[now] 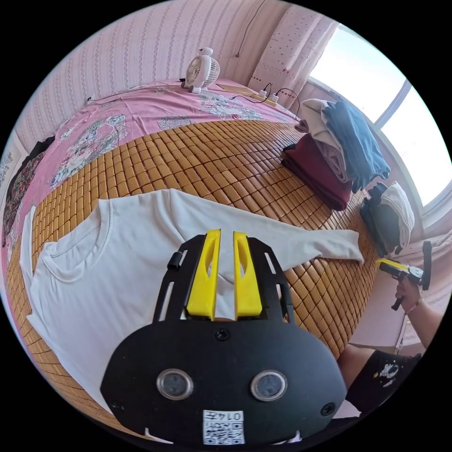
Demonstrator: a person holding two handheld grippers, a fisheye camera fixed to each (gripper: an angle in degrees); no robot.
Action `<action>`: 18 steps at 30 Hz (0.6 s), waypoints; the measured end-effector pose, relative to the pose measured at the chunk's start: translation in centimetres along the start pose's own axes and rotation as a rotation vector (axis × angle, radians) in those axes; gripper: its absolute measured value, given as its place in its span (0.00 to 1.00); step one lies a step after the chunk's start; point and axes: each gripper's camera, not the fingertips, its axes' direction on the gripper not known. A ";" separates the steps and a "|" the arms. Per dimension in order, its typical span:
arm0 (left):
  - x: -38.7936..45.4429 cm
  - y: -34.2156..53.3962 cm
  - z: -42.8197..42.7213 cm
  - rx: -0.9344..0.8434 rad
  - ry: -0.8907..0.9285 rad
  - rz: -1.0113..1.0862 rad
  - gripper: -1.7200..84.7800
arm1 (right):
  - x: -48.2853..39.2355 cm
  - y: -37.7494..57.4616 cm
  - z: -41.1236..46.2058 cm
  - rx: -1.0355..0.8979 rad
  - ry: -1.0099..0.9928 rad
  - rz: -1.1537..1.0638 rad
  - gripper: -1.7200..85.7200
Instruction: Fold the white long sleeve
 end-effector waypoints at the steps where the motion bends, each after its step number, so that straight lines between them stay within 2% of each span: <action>1: -0.2 -1.0 0.0 -0.006 -0.009 -0.003 0.09 | 0.8 0.3 0.2 -0.019 0.000 0.006 0.09; 8: -0.3 -7.1 1.2 -0.033 -0.119 0.028 0.10 | 3.1 -4.0 0.4 0.136 -0.067 0.088 0.13; 11: -0.2 -9.0 4.0 -0.149 -0.140 0.015 0.11 | 3.1 -5.4 2.5 0.062 -0.109 0.097 0.13; 12: 0.0 -9.3 3.9 -0.122 -0.145 0.007 0.11 | 3.1 -5.4 2.5 0.014 -0.092 0.100 0.13; 15: 0.9 -10.2 3.7 -0.132 -0.175 0.016 0.11 | 2.4 -3.1 -0.1 0.103 -0.089 0.041 0.11; 18: 1.1 -10.6 3.3 -0.114 -0.168 0.003 0.11 | 1.1 -2.0 1.5 -0.004 -0.115 -0.070 0.09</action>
